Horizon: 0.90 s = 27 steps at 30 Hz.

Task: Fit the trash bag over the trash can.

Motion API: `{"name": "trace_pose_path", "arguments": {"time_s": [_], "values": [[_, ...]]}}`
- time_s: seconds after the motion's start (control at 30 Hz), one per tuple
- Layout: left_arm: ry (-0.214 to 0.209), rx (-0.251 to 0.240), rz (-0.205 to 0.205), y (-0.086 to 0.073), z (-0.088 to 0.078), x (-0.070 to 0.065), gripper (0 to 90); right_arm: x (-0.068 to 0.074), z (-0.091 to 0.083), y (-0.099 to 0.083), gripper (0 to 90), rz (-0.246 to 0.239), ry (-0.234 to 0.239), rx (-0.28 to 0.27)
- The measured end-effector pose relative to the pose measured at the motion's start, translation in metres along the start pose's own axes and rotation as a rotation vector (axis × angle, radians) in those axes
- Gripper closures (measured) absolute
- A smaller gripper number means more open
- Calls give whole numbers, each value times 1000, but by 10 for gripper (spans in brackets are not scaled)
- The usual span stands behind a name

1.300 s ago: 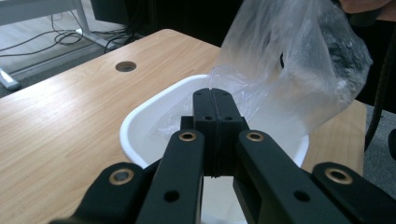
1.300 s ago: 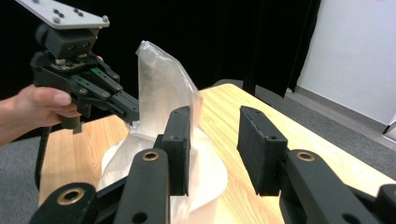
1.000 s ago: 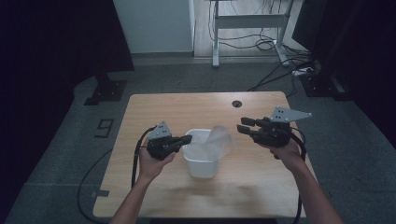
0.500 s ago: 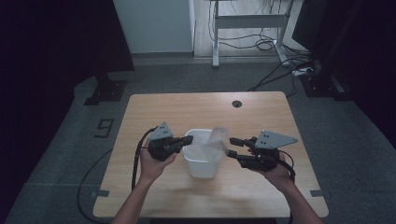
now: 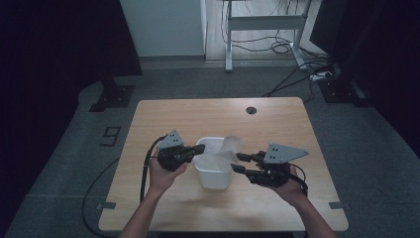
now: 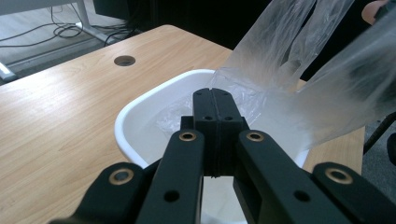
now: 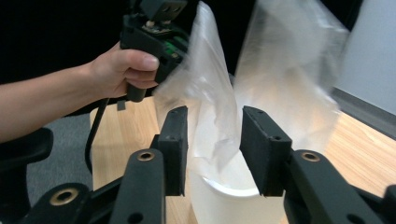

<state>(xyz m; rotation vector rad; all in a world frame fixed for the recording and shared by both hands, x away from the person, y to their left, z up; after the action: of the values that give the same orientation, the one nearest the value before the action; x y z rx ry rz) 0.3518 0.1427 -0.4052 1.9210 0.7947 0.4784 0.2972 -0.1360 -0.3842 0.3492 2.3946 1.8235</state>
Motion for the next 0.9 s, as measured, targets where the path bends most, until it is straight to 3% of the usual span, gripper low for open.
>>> {"name": "trace_pose_path", "arguments": {"time_s": [0.13,0.37,0.6,0.9], "values": [[-3,-1,0,0,0,0,900,-4,10,2,662,2,-4,21],[-11,-3,-3,-2,0,0,900,-28,20,-1,689,50,-10,30],[-27,-7,-14,-3,1,-1,900,-25,36,0,632,39,21,54],[-39,-14,-16,-2,0,-2,900,-27,53,-2,631,38,9,85]]}}
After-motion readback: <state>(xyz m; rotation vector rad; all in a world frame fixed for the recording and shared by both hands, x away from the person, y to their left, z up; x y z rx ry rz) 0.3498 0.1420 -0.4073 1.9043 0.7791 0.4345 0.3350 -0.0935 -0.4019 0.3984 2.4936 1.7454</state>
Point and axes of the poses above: each handheld gripper's, and its own axes: z roughly forward along the jaws, y roughly out of its top, x roughly to its left, the point moved 2 cm from there along z, roughly forward along the jaws, and after that the axes turned 12 degrees about y, right-handed, at the moved point
